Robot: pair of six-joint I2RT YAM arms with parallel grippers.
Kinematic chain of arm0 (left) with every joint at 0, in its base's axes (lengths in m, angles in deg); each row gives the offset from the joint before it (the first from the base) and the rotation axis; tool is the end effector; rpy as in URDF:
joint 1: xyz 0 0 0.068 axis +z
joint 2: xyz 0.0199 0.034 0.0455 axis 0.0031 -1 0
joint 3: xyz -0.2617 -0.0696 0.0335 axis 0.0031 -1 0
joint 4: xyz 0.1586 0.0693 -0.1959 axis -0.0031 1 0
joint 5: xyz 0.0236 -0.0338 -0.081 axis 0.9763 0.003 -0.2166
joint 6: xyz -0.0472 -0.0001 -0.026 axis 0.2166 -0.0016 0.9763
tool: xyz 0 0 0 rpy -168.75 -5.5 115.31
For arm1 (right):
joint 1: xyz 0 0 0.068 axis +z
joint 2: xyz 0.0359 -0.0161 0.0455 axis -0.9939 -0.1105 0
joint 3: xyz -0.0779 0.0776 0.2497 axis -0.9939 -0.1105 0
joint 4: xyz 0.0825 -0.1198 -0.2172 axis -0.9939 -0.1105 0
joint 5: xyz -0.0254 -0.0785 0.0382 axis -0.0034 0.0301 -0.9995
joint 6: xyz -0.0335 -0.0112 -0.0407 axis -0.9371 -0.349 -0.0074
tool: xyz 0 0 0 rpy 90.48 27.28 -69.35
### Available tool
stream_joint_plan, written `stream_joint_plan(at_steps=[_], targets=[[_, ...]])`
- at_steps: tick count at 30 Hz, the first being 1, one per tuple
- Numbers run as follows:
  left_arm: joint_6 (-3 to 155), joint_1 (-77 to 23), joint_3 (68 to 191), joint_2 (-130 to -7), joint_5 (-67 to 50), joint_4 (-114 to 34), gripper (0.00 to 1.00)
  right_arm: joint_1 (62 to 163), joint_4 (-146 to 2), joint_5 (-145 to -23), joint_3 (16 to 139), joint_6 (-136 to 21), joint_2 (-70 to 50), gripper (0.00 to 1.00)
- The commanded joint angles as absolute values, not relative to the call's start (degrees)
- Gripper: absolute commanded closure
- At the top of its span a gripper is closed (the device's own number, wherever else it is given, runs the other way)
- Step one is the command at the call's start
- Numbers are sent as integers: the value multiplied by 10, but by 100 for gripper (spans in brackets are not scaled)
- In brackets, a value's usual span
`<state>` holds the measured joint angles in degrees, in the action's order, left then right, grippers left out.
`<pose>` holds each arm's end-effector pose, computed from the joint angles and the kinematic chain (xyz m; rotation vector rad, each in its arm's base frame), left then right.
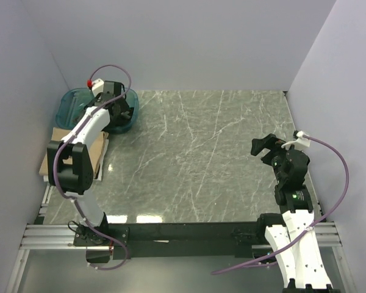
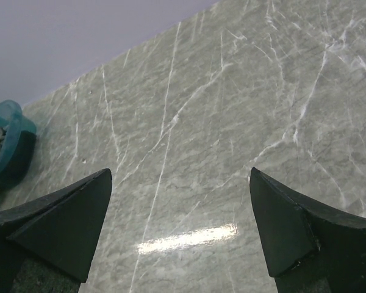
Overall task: Fold and stack the t-shirts
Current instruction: Grab the tshirt from the pile
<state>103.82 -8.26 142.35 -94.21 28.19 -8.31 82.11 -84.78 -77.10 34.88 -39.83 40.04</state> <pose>0.3961 -0.0391 0.2840 -0.8299 2.1041 0.1532 0.1441 -0.0033 0.2947 0.3883 1.7409 0.3084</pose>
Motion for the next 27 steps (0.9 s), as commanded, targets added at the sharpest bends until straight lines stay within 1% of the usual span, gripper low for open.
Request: stream_joint_plan(at_steps=[1,7,9,10,11,13,14,16,17,18,19,24,27], targets=[[1026,-81,1457,-969,277,-54,1,819,-842,-766,362,-403,398,0],[1034,-81,1480,-1010,291,-38,1,818,-827,-771,355,-406,409,0],[1036,-81,1493,-1024,307,-32,6,818,-819,-770,350,-402,409,0],[1037,-81,1497,-1028,310,-25,12,819,-817,-770,349,-401,408,0],[1038,-80,1504,-1031,313,-24,25,818,-819,-771,350,-402,405,0],[1034,-79,1508,-1034,315,-25,42,819,-832,-769,355,-404,404,0],[1033,-79,1511,-1034,318,-26,59,818,-833,-766,356,-404,404,0],[1037,-77,1517,-1031,318,-21,78,819,-827,-771,352,-403,405,0],[1037,-76,1524,-1029,317,-17,91,818,-825,-773,350,-402,408,0],[1034,-76,1528,-1026,316,-16,98,818,-825,-777,351,-404,409,0],[1033,-76,1535,-1022,317,-14,99,818,-826,-776,352,-405,409,0],[1012,-75,1570,-1004,342,-11,99,819,-819,-773,349,-402,409,0],[992,-69,1618,-993,346,-3,99,818,-828,-771,355,-403,405,0]])
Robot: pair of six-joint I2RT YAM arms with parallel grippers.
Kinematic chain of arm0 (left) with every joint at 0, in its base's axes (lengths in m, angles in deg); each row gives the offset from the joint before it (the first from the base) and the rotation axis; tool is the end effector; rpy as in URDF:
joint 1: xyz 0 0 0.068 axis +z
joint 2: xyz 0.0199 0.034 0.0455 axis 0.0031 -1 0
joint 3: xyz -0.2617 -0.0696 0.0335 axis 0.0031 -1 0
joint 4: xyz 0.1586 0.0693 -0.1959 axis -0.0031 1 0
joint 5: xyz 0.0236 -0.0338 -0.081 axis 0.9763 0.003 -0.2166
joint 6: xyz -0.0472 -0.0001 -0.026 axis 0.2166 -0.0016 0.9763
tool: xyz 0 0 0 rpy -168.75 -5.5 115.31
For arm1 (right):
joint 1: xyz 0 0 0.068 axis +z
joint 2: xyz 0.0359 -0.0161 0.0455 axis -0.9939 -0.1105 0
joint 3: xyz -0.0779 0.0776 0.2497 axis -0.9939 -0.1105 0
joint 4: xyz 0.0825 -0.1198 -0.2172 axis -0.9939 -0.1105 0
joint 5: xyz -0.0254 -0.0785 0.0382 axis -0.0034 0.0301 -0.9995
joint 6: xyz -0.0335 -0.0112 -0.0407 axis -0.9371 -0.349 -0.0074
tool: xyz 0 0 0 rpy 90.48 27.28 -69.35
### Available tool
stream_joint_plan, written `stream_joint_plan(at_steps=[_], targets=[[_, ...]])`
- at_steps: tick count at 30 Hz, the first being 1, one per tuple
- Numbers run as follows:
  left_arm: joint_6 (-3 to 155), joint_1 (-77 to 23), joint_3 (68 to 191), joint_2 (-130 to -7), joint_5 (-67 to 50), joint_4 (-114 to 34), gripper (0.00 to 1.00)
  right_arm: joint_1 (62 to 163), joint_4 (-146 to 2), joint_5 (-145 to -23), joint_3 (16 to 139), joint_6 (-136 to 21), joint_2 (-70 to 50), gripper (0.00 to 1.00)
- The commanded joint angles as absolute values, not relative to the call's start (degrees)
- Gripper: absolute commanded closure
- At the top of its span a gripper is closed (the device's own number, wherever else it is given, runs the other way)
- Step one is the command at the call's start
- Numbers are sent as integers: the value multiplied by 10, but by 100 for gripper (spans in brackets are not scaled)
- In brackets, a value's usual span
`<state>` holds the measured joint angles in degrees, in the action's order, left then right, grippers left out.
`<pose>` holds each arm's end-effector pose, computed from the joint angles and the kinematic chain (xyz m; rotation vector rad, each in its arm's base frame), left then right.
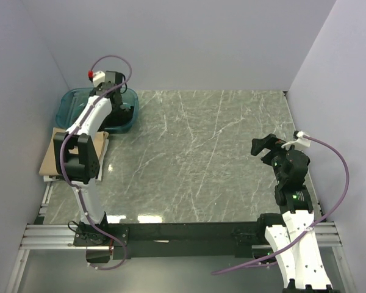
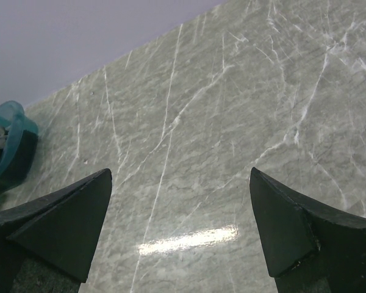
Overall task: Fold and stack the t-shirts
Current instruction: Grab the tshirt from the pile
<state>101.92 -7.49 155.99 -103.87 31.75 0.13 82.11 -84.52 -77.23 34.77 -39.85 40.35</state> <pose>0.4326 -0.0365 0.2844 -0.8252 2.1497 0.2906 0.1433 -0.0032 0.2952 0.3845 1.7336 0.3112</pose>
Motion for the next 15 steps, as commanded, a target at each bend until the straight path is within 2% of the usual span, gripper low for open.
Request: stream_joint_plan(at_steps=[1,7,15], targets=[[986,-66,1647,-991,348,-3,99,819,-830,-768,355,-403,406,0],[923,-65,1698,-930,328,-57,99,819,-825,-769,353,-402,417,0],[866,-65,1662,-809,270,-192,99,818,-828,-760,350,-399,434,0]])
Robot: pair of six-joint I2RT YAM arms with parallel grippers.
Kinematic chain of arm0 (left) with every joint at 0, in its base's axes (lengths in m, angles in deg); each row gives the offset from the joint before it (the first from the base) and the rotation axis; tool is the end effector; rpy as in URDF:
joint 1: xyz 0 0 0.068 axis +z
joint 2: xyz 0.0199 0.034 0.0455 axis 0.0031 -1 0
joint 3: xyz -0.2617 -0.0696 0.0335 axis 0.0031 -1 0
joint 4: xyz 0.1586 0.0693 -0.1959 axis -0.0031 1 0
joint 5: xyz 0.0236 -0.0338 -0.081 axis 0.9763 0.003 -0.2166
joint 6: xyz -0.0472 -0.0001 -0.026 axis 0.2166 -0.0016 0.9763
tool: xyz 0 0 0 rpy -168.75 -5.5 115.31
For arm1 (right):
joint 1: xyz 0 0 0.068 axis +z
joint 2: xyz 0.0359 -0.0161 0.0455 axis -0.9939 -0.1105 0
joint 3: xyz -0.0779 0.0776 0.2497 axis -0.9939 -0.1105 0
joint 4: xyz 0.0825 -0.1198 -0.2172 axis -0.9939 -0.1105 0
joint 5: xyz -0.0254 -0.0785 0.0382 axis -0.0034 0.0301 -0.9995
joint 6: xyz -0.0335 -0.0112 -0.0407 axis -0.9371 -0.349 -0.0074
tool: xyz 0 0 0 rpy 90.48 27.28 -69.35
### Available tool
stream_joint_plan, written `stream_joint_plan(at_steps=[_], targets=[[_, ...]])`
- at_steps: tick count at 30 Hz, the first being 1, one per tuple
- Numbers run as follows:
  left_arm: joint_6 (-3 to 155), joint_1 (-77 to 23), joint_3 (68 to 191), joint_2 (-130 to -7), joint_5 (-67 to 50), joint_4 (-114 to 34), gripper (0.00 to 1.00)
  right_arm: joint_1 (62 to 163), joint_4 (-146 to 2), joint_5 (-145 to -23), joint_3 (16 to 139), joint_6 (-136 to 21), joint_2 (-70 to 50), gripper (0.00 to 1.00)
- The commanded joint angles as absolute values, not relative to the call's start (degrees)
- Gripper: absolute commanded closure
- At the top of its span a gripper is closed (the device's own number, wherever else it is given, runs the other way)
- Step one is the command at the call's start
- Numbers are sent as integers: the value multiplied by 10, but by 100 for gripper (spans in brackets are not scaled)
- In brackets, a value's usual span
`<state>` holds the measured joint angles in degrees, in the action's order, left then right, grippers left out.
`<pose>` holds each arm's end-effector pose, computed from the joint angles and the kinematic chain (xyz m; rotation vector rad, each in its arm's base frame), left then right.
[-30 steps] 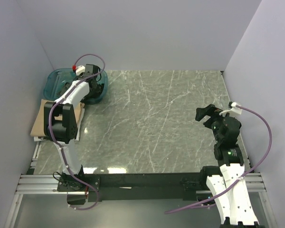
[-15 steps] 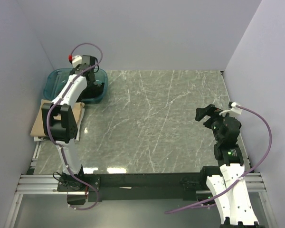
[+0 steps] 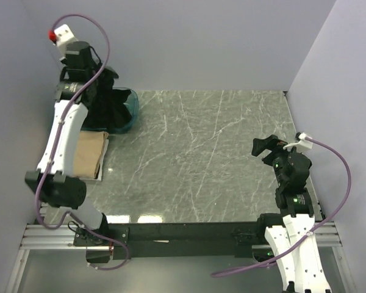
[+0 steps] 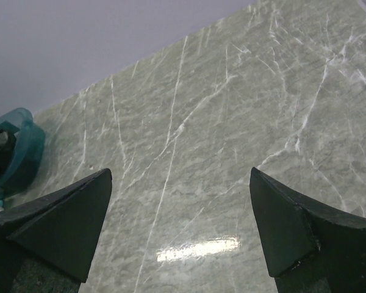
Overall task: Fold and stack the t-shirts
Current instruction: Grab the tshirt from the pile
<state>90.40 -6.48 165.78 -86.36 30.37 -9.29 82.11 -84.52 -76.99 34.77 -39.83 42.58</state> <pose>0.3600 -0.0215 0.4722 -0.6651 1.6493 0.0750 0.1361 -0.0031 0.2999 0.3787 1.6946 0.3125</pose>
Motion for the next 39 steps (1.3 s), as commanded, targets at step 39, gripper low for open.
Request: stream_joint_plan(at_steps=[39], targets=[[881,-76,1791,-752,61,-351,99,818,-828,-760,349,-401,432,0]])
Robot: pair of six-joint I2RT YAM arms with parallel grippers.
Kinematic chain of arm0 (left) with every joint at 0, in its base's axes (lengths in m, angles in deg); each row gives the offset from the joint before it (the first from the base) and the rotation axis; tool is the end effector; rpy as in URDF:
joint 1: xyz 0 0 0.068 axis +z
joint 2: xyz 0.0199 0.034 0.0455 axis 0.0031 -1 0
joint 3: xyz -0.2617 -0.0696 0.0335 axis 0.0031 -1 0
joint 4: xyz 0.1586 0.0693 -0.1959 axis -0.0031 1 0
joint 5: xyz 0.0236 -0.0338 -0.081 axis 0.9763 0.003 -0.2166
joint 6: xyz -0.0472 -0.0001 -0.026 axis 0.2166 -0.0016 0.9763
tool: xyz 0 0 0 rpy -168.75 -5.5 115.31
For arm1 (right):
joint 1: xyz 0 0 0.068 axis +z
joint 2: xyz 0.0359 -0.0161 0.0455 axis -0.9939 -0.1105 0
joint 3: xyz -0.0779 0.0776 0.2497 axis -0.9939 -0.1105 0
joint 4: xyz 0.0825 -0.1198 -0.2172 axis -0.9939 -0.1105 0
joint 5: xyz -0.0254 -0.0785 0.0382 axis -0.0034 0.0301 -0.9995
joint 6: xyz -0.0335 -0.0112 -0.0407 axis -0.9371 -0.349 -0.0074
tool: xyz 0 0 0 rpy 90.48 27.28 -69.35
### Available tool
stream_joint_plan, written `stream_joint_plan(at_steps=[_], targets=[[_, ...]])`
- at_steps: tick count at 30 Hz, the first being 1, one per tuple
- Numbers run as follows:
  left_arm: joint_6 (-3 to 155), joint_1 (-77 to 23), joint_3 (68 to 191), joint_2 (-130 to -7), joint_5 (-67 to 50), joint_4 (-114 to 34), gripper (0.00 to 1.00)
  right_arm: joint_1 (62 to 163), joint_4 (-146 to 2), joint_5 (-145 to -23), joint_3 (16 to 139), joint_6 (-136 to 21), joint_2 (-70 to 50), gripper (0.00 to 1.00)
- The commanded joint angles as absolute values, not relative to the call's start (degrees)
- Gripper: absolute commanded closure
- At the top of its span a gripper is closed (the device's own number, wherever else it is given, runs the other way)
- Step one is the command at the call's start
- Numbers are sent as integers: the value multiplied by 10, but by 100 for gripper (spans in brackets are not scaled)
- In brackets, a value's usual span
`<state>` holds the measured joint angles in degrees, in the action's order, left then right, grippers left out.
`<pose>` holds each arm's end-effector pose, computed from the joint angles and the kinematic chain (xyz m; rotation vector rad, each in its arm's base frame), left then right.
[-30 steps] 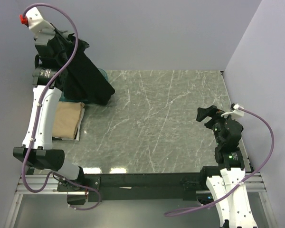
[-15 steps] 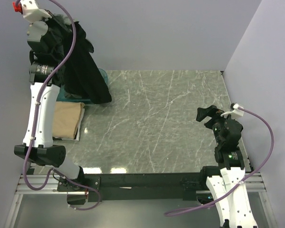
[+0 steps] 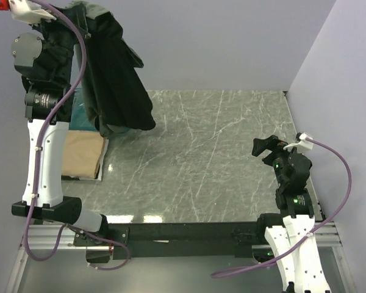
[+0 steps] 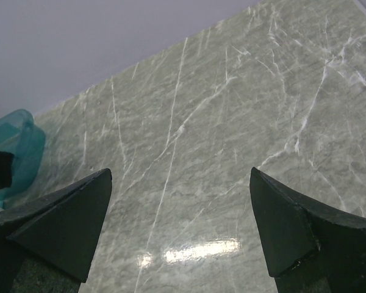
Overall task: Fold and stack the t-shirts
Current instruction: Grab the tshirt from the pile
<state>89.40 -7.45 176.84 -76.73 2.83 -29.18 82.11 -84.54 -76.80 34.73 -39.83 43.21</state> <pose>0.2534 -0.0304 0.6162 -0.2190 1.0944 -0.4772 0.1341 -0.0032 0.3009 0.3787 1.6842 0.3108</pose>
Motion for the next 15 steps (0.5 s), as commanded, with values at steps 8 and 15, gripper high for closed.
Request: stream_joint_plan(at_steps=[8,15], targets=[[801,-75,1868,-854,182,-335,99,819,-825,-747,350,-402,428,0],[772,-62,1905,-935,223,-341,99,818,-822,-746,353,-402,404,0]])
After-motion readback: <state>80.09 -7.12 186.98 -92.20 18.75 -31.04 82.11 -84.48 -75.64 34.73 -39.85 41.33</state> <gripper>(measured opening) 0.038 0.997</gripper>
